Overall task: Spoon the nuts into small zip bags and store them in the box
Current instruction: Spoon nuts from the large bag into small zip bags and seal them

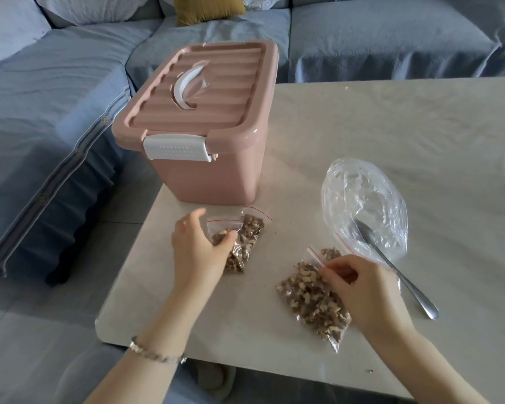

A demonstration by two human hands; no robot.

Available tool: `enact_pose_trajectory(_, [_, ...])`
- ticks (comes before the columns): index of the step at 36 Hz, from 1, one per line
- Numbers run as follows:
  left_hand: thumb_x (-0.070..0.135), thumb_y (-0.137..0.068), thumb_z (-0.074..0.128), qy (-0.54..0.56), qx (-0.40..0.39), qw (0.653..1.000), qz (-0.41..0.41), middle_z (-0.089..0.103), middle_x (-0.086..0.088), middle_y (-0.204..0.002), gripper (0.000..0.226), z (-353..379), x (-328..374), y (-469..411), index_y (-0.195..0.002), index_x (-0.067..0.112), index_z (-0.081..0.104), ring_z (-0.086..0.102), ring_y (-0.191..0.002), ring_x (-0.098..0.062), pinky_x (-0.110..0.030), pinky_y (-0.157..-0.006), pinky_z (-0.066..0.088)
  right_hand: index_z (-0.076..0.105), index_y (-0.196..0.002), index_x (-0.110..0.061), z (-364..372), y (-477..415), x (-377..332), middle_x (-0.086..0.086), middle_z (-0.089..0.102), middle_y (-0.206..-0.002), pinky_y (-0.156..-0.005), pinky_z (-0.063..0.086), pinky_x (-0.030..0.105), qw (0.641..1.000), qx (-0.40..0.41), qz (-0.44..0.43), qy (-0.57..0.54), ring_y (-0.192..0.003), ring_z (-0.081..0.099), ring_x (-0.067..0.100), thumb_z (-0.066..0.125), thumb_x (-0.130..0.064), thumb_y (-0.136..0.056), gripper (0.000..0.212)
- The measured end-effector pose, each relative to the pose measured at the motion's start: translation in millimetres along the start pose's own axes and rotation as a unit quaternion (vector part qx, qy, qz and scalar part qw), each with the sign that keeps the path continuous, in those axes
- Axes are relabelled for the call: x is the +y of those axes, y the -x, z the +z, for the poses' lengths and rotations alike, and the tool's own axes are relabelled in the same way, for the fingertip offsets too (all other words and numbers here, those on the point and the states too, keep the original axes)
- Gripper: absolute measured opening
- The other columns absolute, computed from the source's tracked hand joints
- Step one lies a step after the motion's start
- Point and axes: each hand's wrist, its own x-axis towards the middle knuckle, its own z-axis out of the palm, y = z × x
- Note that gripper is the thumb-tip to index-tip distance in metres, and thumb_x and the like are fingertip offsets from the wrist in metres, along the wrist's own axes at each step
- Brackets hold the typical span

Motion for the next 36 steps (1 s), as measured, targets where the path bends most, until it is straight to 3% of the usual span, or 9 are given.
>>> enact_pose_trajectory(3, [0.037,-0.071,0.077,-0.021,-0.103,0.99,-0.098,0.044,-0.013,-0.132,0.09,2.2,-1.9,-7.5,-0.14,0.009,0.027,0.042,-0.124,-0.028,-0.034,-0.098,0.034,0.072,-0.093,-0.016,0.4,3.5,-0.3,-0.014,0.059,-0.074,-0.064,0.041,0.005,0.998,0.018,-0.041,0.046,-0.066,0.053,-0.004,0.074,-0.019,-0.077,0.016])
enact_pose_trajectory(6, [0.032,-0.074,0.074,-0.01,-0.125,0.987,-0.104,0.055,-0.001,-0.115,0.079,7.9,-1.6,-2.2,-0.137,0.013,0.028,0.052,-0.114,-0.024,-0.028,-0.084,0.037,0.071,-0.093,-0.016,-2.4,7.7,-6.7,-0.011,0.06,-0.079,-0.067,0.054,0.032,0.995,0.036,-0.083,0.043,-0.069,0.058,0.007,0.073,-0.016,-0.077,0.016])
enact_pose_trajectory(7, [0.029,-0.075,0.073,0.001,-0.114,0.988,-0.1,0.056,0.004,-0.103,0.073,8.7,-2.1,0.6,-0.134,0.014,0.032,0.055,-0.107,-0.022,-0.025,-0.078,0.036,0.071,-0.092,-0.016,-3.2,8.7,-8.9,-0.009,0.061,-0.079,-0.066,0.054,0.033,0.993,0.044,-0.1,0.041,-0.069,0.059,0.01,0.074,-0.014,-0.077,0.015])
enact_pose_trajectory(9, [0.023,-0.077,0.071,0.038,-0.097,0.99,-0.098,0.051,0.012,-0.091,0.066,8.6,-4.0,7.6,-0.132,0.015,0.036,0.051,-0.093,-0.015,-0.021,-0.075,0.031,0.071,-0.09,-0.016,-3.1,9.7,-12.7,-0.01,0.061,-0.078,-0.065,0.05,0.022,0.989,0.056,-0.128,0.039,-0.069,0.059,0.006,0.074,-0.01,-0.076,0.015])
enact_pose_trajectory(13, [0.021,-0.077,0.07,0.108,-0.079,0.988,-0.077,0.055,0.008,-0.101,0.064,2.9,-5.7,25.7,-0.132,0.02,0.037,0.055,-0.094,-0.013,-0.024,-0.079,0.038,0.071,-0.092,-0.018,2.0,10.0,-20.1,-0.017,0.057,-0.078,-0.066,0.039,0.004,0.989,0.037,-0.14,0.016,-0.074,0.053,-0.007,0.073,-0.009,-0.076,0.018])
enact_pose_trajectory(19, [0.019,-0.076,0.075,0.229,-0.183,0.956,0.012,0.064,0.016,-0.096,0.061,-1.9,5.4,61.4,-0.121,0.038,0.039,0.062,-0.089,0.002,-0.017,-0.077,0.051,0.056,-0.113,-0.032,24.3,3.1,-38.4,-0.024,0.052,-0.097,-0.076,0.043,0.009,0.988,-0.104,-0.107,-0.044,-0.079,0.053,-0.004,0.073,-0.027,-0.077,0.04])
enact_pose_trajectory(24, [0.018,-0.076,0.075,0.21,-0.19,0.958,0.041,0.06,0.018,-0.096,0.058,9.8,1.1,72.3,-0.111,0.046,0.039,0.059,-0.093,0.003,-0.019,-0.081,0.049,0.071,-0.084,-0.027,36.3,0.5,-36.5,-0.017,0.065,-0.083,-0.069,0.039,0.005,0.987,-0.088,-0.122,-0.06,-0.082,0.057,-0.001,0.075,-0.018,-0.075,0.013])
enact_pose_trajectory(30, [0.018,-0.07,0.08,0.25,-0.228,0.94,0.051,0.062,0.023,-0.098,0.057,7.5,-4.7,66.8,-0.112,0.036,0.046,0.06,-0.094,0.002,-0.01,-0.079,0.045,0.074,-0.078,-0.016,35.1,3.5,-29.2,-0.016,0.063,-0.079,-0.07,0.039,0.001,0.979,-0.074,-0.176,-0.066,-0.085,0.057,-0.004,0.075,-0.006,-0.074,0.011])
enact_pose_trajectory(36, [0.01,-0.074,0.074,0.253,-0.204,0.941,0.097,0.071,0.008,-0.084,0.014,0.0,-9.6,53.0,-0.079,0.023,0.073,0.067,-0.079,-0.009,-0.022,-0.074,0.052,0.071,-0.09,-0.014,36.8,6.4,-25.6,-0.024,0.058,-0.086,-0.071,0.046,0.005,0.973,-0.103,-0.187,-0.088,-0.086,0.06,-0.007,0.074,-0.006,-0.075,0.018])
